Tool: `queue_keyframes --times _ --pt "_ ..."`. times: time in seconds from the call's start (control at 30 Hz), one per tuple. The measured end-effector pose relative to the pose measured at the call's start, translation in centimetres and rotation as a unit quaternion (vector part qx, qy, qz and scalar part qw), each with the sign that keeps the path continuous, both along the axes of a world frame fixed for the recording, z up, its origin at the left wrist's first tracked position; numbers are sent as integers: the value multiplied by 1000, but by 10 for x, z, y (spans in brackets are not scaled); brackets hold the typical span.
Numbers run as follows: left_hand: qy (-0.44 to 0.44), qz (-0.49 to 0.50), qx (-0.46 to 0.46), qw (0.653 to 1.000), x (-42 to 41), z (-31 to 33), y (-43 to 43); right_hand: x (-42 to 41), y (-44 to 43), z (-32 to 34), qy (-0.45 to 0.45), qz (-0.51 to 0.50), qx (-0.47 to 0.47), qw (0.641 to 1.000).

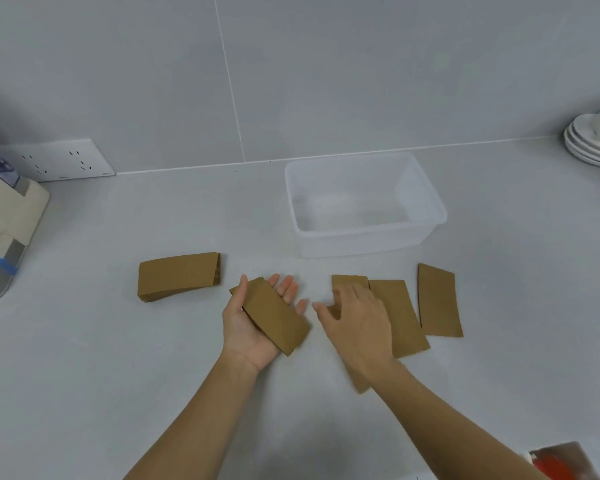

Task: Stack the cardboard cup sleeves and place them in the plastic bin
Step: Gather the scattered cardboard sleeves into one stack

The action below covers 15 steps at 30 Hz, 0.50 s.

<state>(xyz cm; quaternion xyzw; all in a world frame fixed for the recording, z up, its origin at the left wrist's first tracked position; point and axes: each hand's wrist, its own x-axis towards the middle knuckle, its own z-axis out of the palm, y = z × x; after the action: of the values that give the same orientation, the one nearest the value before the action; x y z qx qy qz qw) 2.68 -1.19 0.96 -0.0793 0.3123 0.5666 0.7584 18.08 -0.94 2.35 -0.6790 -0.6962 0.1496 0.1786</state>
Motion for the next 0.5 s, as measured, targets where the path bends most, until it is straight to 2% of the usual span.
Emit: queue_keyframes --times 0.07,0.17,0.33,0.5 --pt "-2 5 1 1000 -1 -3 2 6 -3 -4 -98 0 -52 994" --pt "5 -1 3 1000 0 -3 4 8 -10 -9 -139 -12 -79 987" --pt "11 -6 4 1000 1 -4 5 4 -11 -5 -105 -6 -75 992" --pt "25 -18 4 1000 -2 -1 2 0 -3 10 12 -26 -93 995"
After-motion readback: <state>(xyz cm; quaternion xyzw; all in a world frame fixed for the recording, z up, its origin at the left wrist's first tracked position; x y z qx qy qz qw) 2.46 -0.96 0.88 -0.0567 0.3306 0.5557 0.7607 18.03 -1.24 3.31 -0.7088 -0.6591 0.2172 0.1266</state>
